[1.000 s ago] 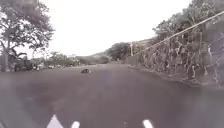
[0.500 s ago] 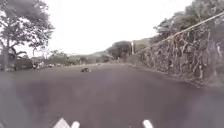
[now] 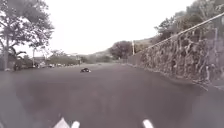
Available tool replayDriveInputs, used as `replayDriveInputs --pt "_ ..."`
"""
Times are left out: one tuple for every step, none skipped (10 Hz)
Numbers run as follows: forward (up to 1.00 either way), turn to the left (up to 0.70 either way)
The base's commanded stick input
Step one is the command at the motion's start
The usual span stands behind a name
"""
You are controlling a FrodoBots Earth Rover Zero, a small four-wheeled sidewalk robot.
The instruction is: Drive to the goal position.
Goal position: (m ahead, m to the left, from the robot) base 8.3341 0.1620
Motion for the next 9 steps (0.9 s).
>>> replayDriveInputs --pt "0.50 0.00" --pt "0.50 0.00" --pt "0.50 0.00" --pt "0.50 0.00" --pt "0.50 0.00" --pt "0.50 0.00" --pt "0.50 0.00" --pt "0.50 0.00" --pt "0.50 0.00"
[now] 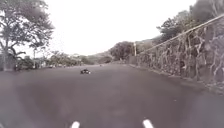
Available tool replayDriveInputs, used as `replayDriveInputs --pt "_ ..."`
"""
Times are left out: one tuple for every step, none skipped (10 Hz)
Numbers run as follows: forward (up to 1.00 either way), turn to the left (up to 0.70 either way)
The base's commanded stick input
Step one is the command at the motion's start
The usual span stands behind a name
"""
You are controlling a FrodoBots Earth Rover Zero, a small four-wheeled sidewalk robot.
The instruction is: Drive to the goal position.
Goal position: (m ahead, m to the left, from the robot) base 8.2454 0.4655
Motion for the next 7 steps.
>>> replayDriveInputs --pt "0.50 0.00" --pt "0.50 -0.02" --pt "0.50 -0.12" --pt "0.50 -0.22" --pt "0.50 -0.32" --pt "0.50 -0.43" --pt "0.50 -0.43"
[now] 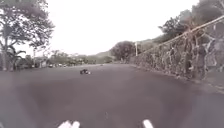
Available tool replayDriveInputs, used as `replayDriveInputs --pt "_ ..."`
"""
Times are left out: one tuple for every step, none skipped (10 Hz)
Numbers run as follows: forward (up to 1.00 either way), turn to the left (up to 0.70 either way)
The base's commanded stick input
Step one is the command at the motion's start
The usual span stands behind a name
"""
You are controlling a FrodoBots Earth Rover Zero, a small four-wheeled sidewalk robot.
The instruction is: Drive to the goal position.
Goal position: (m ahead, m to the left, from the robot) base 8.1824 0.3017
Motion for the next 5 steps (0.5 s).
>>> replayDriveInputs --pt "0.50 -0.18" --pt "0.50 0.00" --pt "0.50 0.00" --pt "0.50 0.00" --pt "0.50 0.00"
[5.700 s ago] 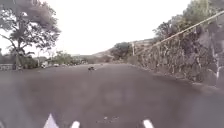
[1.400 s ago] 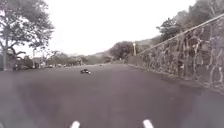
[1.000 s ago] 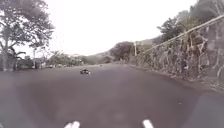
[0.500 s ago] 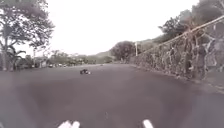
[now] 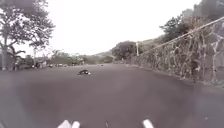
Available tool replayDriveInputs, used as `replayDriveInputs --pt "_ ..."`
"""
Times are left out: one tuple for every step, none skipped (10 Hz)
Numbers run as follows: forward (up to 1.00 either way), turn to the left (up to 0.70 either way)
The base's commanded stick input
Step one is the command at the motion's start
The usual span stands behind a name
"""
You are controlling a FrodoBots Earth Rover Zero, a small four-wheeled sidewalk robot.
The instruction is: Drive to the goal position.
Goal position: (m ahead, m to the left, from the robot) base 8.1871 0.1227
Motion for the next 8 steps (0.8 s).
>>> replayDriveInputs --pt "0.50 0.00" --pt "0.50 0.00" --pt "0.50 0.00" --pt "0.50 0.00" --pt "0.50 0.00" --pt "0.50 0.00" --pt "0.50 0.00" --pt "0.50 0.00"
